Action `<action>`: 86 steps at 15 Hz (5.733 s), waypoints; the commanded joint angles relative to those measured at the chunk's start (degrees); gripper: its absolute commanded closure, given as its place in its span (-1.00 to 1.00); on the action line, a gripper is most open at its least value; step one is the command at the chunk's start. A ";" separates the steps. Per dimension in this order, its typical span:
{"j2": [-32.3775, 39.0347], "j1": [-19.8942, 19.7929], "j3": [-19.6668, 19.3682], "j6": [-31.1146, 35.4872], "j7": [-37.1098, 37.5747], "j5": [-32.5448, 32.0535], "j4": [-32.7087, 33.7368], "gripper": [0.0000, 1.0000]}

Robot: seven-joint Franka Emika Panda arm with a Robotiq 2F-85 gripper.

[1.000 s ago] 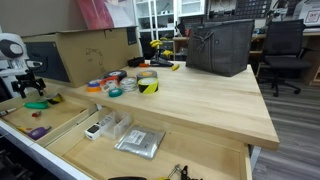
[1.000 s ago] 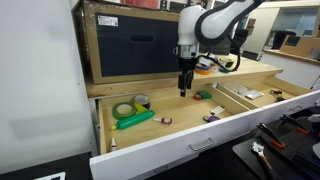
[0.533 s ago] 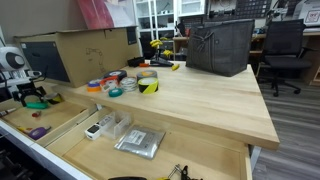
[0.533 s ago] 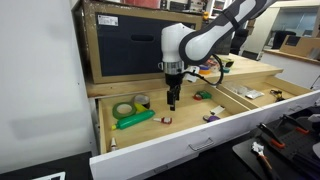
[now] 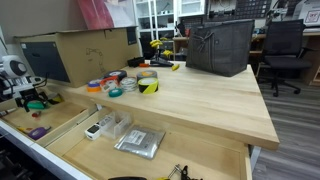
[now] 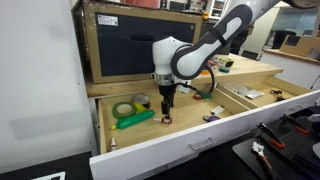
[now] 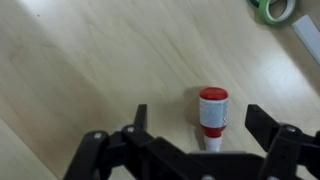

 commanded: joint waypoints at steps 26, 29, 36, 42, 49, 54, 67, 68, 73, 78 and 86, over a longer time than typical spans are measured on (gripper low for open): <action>-7.94 -5.58 0.43 -25.24 -11.04 -0.22 0.49 0.85; -13.63 -7.21 1.45 -24.82 -14.94 -2.88 -7.04 0.85; -26.69 -11.42 4.56 -24.11 -25.03 -4.72 -22.94 0.85; -37.40 -14.06 5.95 -17.94 -22.47 0.54 -34.82 0.85; -46.25 -16.93 3.36 -8.46 -14.32 13.60 -46.15 0.85; -47.62 -21.81 -2.33 -4.24 -12.82 16.19 -47.34 0.85; -34.77 -29.64 -11.69 4.33 5.84 14.58 -25.54 0.85; -33.47 -29.79 -12.12 4.26 7.01 14.62 -23.38 0.85; -30.34 -30.78 -14.12 0.45 7.95 15.31 -14.12 0.85; -27.97 -33.00 -16.09 -3.04 8.74 16.74 -7.35 0.85; -19.45 -33.75 -17.44 -10.91 6.84 13.55 3.81 0.85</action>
